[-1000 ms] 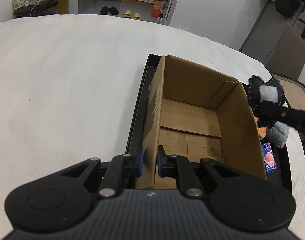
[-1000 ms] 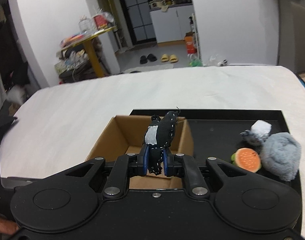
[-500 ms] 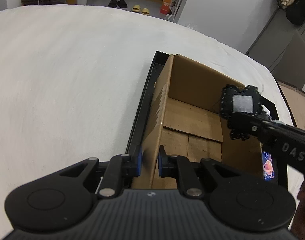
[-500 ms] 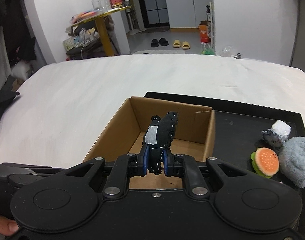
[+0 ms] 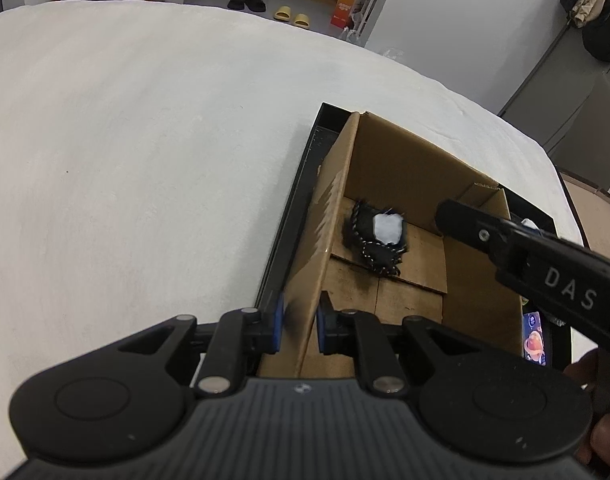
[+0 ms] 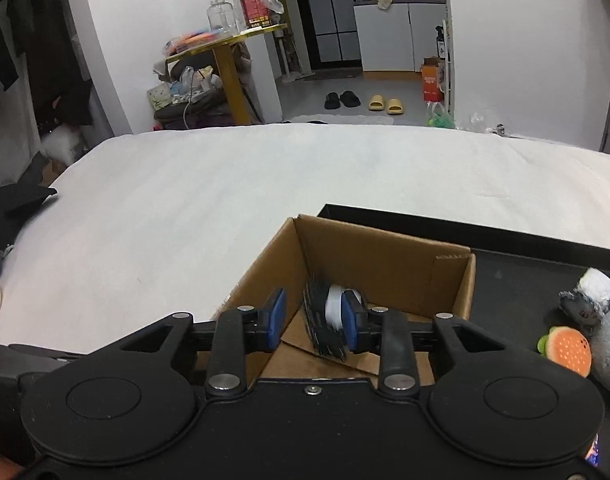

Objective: Organize soft objects
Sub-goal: 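Open the right tool to drop the plush into the box, then grasp the grey plush toy with the right tool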

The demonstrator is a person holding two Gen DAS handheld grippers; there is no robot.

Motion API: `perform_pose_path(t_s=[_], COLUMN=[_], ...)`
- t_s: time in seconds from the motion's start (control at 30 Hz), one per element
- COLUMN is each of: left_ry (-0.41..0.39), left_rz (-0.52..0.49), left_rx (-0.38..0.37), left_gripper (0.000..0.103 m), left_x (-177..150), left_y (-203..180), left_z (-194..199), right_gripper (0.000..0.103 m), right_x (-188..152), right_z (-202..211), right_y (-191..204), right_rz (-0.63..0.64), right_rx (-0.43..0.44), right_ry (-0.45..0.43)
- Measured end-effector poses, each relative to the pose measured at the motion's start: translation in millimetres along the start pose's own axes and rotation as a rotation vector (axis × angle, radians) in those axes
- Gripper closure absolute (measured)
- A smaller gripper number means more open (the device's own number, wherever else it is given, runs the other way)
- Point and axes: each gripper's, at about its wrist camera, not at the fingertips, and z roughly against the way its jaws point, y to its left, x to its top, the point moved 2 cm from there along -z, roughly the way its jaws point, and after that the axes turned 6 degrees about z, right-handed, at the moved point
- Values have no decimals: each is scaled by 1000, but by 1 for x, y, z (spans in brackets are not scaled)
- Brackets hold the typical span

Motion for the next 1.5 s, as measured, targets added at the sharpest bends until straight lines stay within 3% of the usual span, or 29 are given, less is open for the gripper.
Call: perform_pose_path(t_s=[0.4,0.8,0.93,1.17,1.5], left_ry=[-31,-56,-61,-76,-83], left_rz=[-32,-60,-75,-110,-155], left_rx=[39,88,99,121,153], left_gripper=[83,62,51,36,28], left_x=[-6,-6,-6,-8,-10], left_y=[-10,-9,-13,-24,-41], left_z=[7,18,19,19,17], right_gripper=[65,60,58,46,31], right_x=[-12,-21,-29,-42,-58], right_z=[25,33,38,48,56], right_y=[-18,-37,-50,-78,-117], right_rz=[-52,-97,-117,-148,-170], right_rx=[-25,-73,-97,-162,-258], right_ry=[-11,-27,-29,-37,-53])
